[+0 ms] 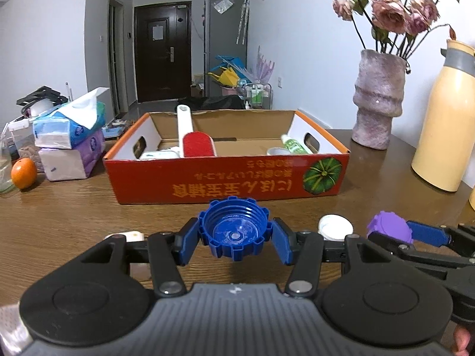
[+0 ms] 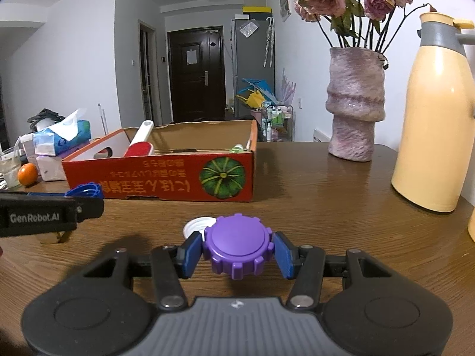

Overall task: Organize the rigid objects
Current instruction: 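Carry the blue cap and purple cap over the red box with both tools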

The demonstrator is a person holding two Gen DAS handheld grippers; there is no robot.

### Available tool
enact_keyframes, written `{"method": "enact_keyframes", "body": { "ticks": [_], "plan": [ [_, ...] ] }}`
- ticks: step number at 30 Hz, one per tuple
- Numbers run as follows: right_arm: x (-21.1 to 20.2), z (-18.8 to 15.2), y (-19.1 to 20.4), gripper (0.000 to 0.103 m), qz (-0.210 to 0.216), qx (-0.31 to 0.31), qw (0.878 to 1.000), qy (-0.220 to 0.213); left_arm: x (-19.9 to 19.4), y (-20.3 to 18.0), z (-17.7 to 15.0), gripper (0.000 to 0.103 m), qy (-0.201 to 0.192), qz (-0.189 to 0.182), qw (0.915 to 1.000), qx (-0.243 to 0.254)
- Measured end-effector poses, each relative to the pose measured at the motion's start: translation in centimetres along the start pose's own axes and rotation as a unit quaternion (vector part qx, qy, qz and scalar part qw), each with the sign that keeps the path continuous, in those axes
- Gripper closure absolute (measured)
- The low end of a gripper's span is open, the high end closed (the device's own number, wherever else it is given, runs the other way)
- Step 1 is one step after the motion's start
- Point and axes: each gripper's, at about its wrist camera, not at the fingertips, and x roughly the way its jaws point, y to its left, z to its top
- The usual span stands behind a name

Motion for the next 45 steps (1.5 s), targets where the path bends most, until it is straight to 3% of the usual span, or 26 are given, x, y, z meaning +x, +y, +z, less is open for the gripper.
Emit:
{"method": "enact_keyframes", "body": {
  "ticks": [19,45],
  "plan": [
    [1.1,1.1,4.5,0.052,0.014,0.012,1.000,-0.023,-0.7,2.8,1.4,0.049,-0.025,0.017,0.9993,-0.024],
    [3.8,4.1,5.4,0.052,0.018,0.020,0.997,-0.067,2.2,4.1,4.1,0.049,-0.045,0.041,0.9972,-0.044]
  ]
}}
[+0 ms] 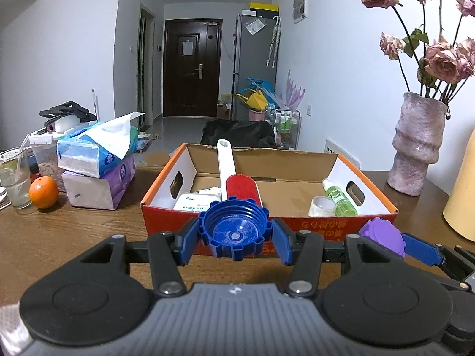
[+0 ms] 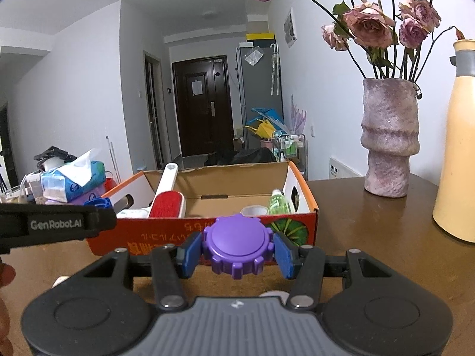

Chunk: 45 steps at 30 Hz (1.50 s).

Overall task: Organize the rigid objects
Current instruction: 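Carry the blue cap and purple cap over the red box with both tools, then lower both caps into the box and open both tools to release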

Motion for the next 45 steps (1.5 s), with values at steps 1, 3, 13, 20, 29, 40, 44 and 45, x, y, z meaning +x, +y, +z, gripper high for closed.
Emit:
{"method": "enact_keyframes", "body": {
  "ticks": [1,3,13,20,29,40,44,45],
  "plan": [
    [0.2,0.1,0.0,0.052,0.000,0.000,1.000,-0.001,0.1,0.0,0.1,0.049,-0.002,0.000,1.0000,-0.001],
    [0.6,0.3,0.0,0.052,0.000,0.001,1.000,-0.003,0.3,0.0,0.2,0.049,-0.004,0.003,1.0000,0.001],
    [2.4,1.2,-0.2,0.052,-0.002,0.003,1.000,-0.011,1.9,-0.2,1.3,0.049,-0.009,0.007,0.9999,-0.002],
    [3.8,1.9,-0.2,0.052,-0.002,0.004,1.000,-0.018,3.2,-0.2,2.1,0.049,-0.013,0.009,0.9999,-0.005],
    [5.9,2.9,0.1,0.052,0.001,0.000,1.000,-0.024,5.3,0.2,3.1,0.049,-0.016,0.013,0.9997,-0.010],
    [8.8,4.0,0.6,0.052,0.003,-0.009,1.000,-0.029,8.0,1.2,4.5,0.049,-0.016,0.027,0.9993,-0.022],
    [9.8,4.4,0.7,0.052,0.004,-0.013,0.999,-0.030,8.9,1.4,4.9,0.049,-0.017,0.031,0.9991,-0.023],
    [10.0,4.5,0.7,0.052,0.003,-0.014,0.999,-0.030,9.1,1.4,5.0,0.049,-0.018,0.033,0.9991,-0.023]
  ]
}}
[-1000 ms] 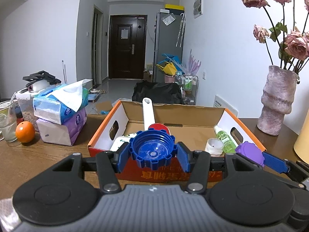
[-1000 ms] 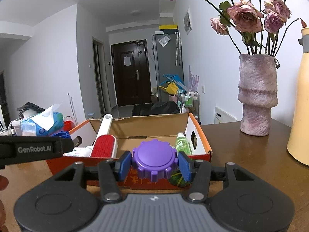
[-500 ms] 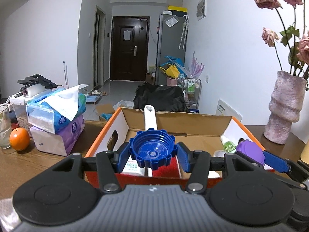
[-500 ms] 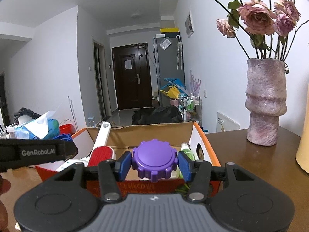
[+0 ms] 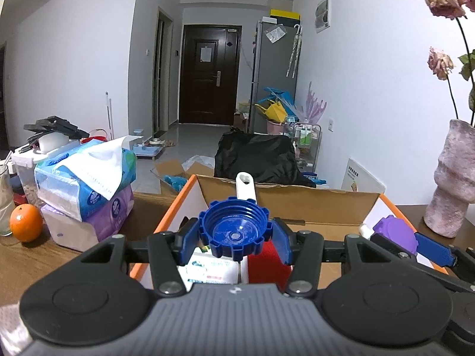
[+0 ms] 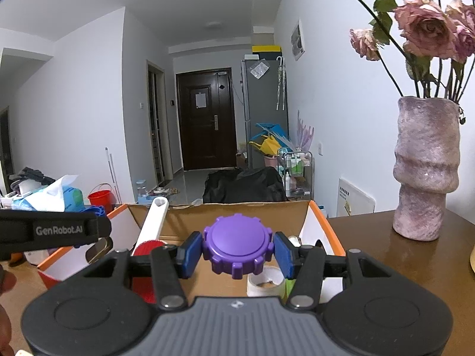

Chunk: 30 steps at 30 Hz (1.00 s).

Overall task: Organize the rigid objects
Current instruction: 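Lower both caps into the box and open both tools to release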

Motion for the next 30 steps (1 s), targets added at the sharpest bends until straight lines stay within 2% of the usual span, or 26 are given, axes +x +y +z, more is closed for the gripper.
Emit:
{"method": "enact_keyframes", "body": {
  "ticks": [21,30],
  "plan": [
    [4.2,1.1,0.4,0.052,-0.004,-0.008,1.000,0.019,4.3,-0.2,0.9,0.049,0.010,0.026,0.9996,0.007],
    [5.0,1.1,0.3,0.052,-0.009,-0.011,0.999,0.034,5.3,-0.2,0.8,0.049,0.018,0.026,0.9994,0.012]
  ]
}}
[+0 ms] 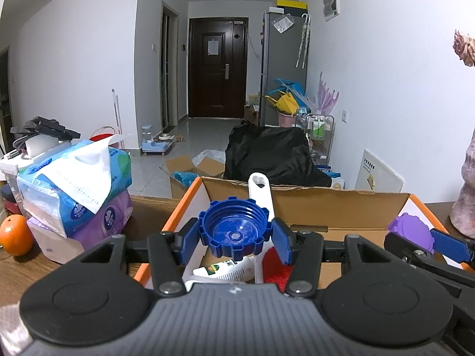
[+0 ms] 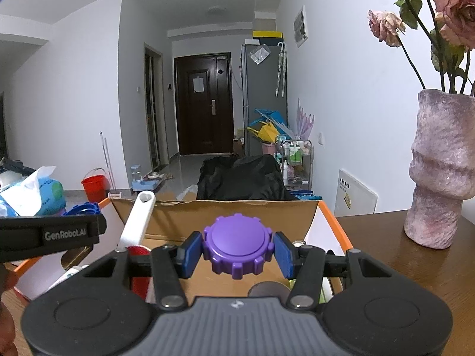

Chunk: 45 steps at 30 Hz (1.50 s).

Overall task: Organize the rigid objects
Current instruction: 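Lower both caps into the box and open both tools to release, then withdraw both tools from the box toward the white charger and white cap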

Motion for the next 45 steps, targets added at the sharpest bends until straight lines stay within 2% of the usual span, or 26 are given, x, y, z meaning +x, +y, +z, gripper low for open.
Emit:
{"method": "enact_keyframes", "body": {
  "ticks": [4,7,9,11,12,14,17,18,33,38,45],
  "plan": [
    [0.1,0.1,-0.1,0.051,-0.001,-0.001,1.000,0.007,0.3,0.1,-0.1,0.049,0.008,-0.005,1.0000,0.000],
    [0.3,0.0,-0.1,0.051,-0.004,-0.001,1.000,0.016,0.5,0.4,-0.2,0.041,0.018,-0.006,0.9998,-0.006],
    [0.3,0.0,-0.3,0.050,-0.007,0.002,1.000,0.020,0.5,0.5,-0.2,0.020,0.016,0.001,0.9998,-0.008],
    [0.1,0.0,-0.5,0.035,-0.009,0.006,1.000,0.022,0.3,0.6,-0.2,0.015,0.008,0.007,0.9999,-0.010],
    [0.0,0.0,-0.6,0.030,-0.010,0.009,1.000,0.020,0.2,0.7,-0.2,0.009,0.007,0.008,0.9999,-0.010],
    [-0.4,0.1,-0.7,0.012,-0.013,0.014,1.000,0.012,0.1,0.7,-0.2,0.001,0.004,0.013,0.9999,-0.011],
    [-0.9,0.1,-0.9,0.001,-0.014,0.018,1.000,0.000,-0.2,0.6,-0.2,0.000,-0.001,0.012,0.9999,-0.007],
    [-1.1,0.1,-1.0,0.000,-0.016,0.019,1.000,-0.004,-0.3,0.6,-0.2,0.000,-0.004,0.012,0.9999,-0.006],
    [-1.8,-0.3,-1.6,0.000,-0.018,0.017,1.000,-0.012,-0.8,0.8,-0.6,0.000,-0.016,0.008,0.9998,-0.003],
    [-2.5,-0.7,-2.5,0.000,-0.005,0.034,0.999,-0.031,-0.8,1.6,-1.1,0.000,-0.015,0.003,0.9999,0.005],
    [-2.8,-1.4,-3.0,0.000,0.011,0.039,0.999,-0.028,-1.0,2.2,-1.6,0.000,-0.014,-0.008,0.9999,0.003]
  ]
}}
